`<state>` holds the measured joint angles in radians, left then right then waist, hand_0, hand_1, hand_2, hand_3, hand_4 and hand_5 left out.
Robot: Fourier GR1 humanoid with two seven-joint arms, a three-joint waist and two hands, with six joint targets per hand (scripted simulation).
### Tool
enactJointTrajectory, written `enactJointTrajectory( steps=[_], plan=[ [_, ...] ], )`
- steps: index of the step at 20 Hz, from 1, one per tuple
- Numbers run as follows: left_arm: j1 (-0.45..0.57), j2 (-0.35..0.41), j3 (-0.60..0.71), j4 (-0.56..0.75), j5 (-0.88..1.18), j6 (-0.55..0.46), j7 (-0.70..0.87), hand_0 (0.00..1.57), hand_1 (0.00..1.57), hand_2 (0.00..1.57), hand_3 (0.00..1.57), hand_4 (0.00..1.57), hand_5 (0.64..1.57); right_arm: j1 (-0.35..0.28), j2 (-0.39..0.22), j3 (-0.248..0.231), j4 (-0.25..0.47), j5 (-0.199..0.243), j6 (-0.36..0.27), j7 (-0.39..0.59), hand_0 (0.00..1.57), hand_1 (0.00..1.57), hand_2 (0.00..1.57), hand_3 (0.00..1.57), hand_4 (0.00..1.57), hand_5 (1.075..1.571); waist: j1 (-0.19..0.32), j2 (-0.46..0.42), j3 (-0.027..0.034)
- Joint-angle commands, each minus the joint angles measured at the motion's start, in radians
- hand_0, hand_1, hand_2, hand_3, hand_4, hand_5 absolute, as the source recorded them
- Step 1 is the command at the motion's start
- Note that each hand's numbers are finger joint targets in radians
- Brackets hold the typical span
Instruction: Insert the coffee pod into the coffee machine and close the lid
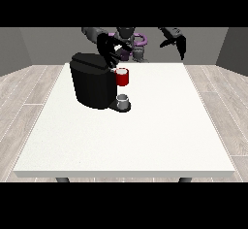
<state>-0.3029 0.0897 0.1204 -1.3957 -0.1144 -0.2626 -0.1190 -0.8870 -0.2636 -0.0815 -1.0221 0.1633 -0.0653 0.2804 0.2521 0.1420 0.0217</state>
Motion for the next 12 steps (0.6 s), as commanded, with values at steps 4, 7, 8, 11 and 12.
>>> enactJointTrajectory(
  steps=[4,7,8,11,12],
  plan=[
    [-0.043,-0.019,-0.025,-0.002,0.007,-0.013,-0.007,0.00,0.00,0.00,0.00,0.42,1.571,-0.116,0.047,0.036,-0.070,0.000,0.019,-0.036,0.00,0.00,0.00,0.00,0.10,1.571,0.129,0.044,-0.0215],
    [-0.080,0.010,-0.014,0.025,0.021,-0.047,-0.003,0.00,0.00,0.00,0.00,0.40,1.571,-0.136,0.042,0.052,-0.121,0.013,0.031,0.016,0.00,0.00,0.00,0.00,0.15,1.571,0.149,0.059,-0.0224],
    [-0.093,0.007,-0.016,0.009,0.015,-0.035,-0.006,0.00,0.00,0.00,0.00,0.37,1.571,-0.120,0.023,0.044,-0.125,0.021,0.027,-0.005,0.00,0.00,0.00,0.00,0.09,1.571,0.158,0.087,-0.0210],
    [-0.092,-0.007,-0.046,0.006,0.020,-0.063,-0.004,0.00,0.00,0.00,0.00,0.43,1.571,-0.156,-0.024,0.008,-0.146,0.020,0.031,0.048,0.00,0.00,0.00,0.00,0.00,1.571,0.221,0.098,-0.0206],
    [-0.079,-0.010,-0.048,0.010,0.023,-0.067,-0.012,0.00,0.00,0.00,0.00,0.42,1.571,-0.147,-0.015,0.013,-0.154,0.031,0.017,0.072,0.00,0.00,0.00,0.00,0.00,1.571,0.238,0.083,-0.0215]
  ],
)
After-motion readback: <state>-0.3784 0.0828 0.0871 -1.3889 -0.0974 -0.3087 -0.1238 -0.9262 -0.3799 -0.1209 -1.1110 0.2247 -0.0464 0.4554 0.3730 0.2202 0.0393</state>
